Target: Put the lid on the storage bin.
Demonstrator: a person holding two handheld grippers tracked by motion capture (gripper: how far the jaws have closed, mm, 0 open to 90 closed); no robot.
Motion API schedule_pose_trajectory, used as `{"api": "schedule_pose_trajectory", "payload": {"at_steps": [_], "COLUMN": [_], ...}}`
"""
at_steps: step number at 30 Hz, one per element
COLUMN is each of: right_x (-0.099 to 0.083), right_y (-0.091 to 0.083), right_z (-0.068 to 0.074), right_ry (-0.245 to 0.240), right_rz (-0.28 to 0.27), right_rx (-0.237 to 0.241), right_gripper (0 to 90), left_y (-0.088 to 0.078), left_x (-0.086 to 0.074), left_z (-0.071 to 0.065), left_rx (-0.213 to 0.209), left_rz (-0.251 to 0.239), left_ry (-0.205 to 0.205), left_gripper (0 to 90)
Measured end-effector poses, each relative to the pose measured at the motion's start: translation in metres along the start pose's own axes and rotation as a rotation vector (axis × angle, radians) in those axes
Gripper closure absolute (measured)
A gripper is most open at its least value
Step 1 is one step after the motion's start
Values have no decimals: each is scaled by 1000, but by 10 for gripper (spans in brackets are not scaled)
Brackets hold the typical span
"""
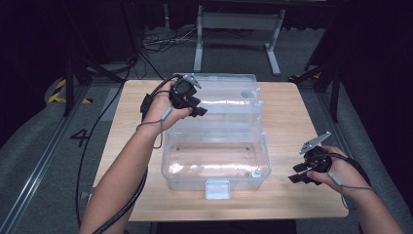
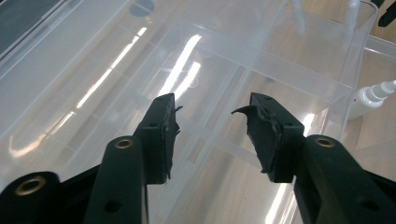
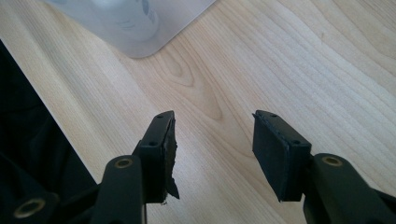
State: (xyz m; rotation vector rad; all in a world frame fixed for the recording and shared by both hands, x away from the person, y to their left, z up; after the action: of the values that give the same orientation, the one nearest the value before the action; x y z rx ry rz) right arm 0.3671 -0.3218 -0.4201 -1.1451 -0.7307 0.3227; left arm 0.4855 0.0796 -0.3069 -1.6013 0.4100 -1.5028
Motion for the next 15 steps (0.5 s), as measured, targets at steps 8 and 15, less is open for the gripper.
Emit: {"api": "schedule_pose_trajectory", "payload": {"at_steps": [8, 15], "right_x": [5, 9], "right_y": [-4, -8], "right_z": [6, 10], "right_ry": [-24, -39], "right_rz": [-3, -13], "right_rx": [6, 17], "right_gripper": [518, 532], "left_y": [10, 11], "left_x": [9, 11], "left_z": [-1, -1], "left_rx": [-13, -47], "left_rz": [24, 26], "left_ry": [24, 55], "left_gripper": [601, 741]}}
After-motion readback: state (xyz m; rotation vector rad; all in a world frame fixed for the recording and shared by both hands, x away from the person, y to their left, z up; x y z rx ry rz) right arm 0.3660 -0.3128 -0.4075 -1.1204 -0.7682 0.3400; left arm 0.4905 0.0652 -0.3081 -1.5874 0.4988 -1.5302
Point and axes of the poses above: each handheld gripper's, and its own axes: y roughly forward along the jaws, x roughly out of its top, z roughly to its left, the point moved 2 cm from there along y, roughly forward along the jaws, and after that the axes turned 10 degrees about y, right-handed, at the moved point
